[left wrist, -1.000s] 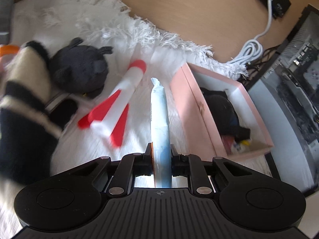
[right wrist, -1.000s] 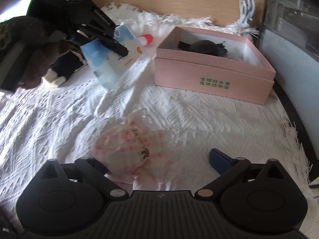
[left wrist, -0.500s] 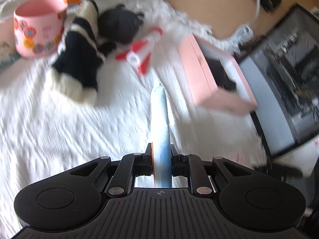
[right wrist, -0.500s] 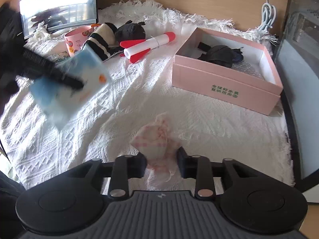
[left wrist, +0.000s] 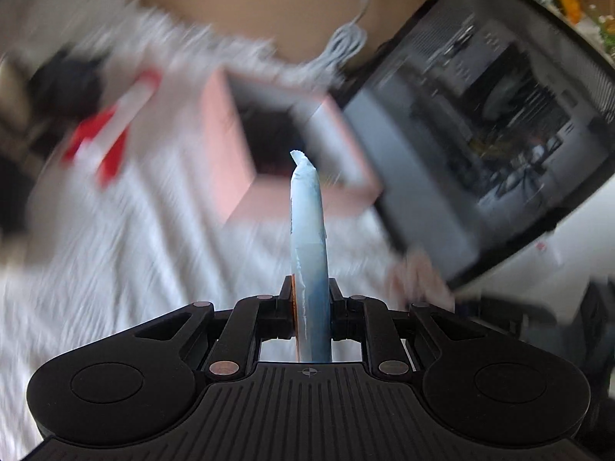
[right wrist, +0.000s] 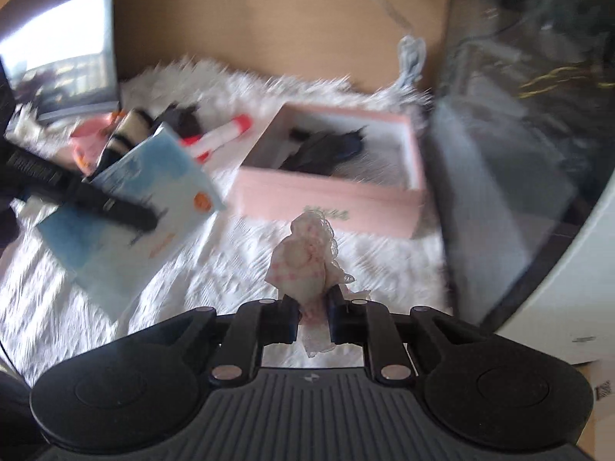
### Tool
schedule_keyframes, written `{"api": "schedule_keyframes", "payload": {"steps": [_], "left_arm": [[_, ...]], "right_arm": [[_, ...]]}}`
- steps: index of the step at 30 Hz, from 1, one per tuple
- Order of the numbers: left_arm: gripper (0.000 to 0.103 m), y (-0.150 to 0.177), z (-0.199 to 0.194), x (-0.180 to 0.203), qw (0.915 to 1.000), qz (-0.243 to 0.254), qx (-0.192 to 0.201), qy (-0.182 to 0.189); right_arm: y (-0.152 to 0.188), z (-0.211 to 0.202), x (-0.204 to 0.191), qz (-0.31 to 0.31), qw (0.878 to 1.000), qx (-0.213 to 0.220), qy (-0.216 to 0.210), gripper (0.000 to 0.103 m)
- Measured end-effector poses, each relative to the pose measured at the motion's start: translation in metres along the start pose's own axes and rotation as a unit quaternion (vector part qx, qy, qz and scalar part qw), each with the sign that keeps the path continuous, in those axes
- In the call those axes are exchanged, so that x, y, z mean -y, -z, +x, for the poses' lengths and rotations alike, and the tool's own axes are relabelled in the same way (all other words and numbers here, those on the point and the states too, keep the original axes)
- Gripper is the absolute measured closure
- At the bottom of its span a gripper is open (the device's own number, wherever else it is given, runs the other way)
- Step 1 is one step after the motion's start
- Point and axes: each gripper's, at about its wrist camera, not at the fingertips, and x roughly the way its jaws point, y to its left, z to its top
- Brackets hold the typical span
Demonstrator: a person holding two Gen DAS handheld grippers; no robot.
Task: Organize soft objects
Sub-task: 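Grasp the pink-white glove with the right tool while the left carries the wipes into the pink box, then lower the glove into the pink box and open the right tool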
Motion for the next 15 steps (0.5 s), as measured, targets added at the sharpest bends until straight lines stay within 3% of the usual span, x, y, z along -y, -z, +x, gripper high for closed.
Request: {"api": "schedule_keyframes", "payload": {"steps": [4, 8, 10, 13, 15], "left_arm": [[0.086, -0.056, 0.020, 0.033, 0.9975, 0.045, 0.051, 0.022], [0.082, -0.111, 0.061, 0.043, 0.9919, 0.021, 0.115, 0.049], [0.082, -0.127, 0.087, 0.038, 0.9925, 0.016, 0.121, 0.009], [0.082, -0.121, 0.102, 0.020, 0.9896, 0.015, 0.124, -0.071], [0.082, -0.109, 0.096, 0.003, 0.9893, 0.001, 0.119, -0.084]], "right_arm": [[-0.004, -0.017, 0.008, 0.009, 0.999, 0.038, 0.022, 0.089], [-0.009, -0.021, 0.010, 0.025, 0.997, 0.062, 0.027, 0.089], [-0.008, -0.017, 0.008, 0.026, 0.997, 0.062, 0.032, 0.089], [-0.002, -0.009, 0.007, 0.021, 0.997, 0.053, 0.044, 0.089], [0.002, -0.006, 0.008, 0.025, 0.997, 0.049, 0.049, 0.089]]}}
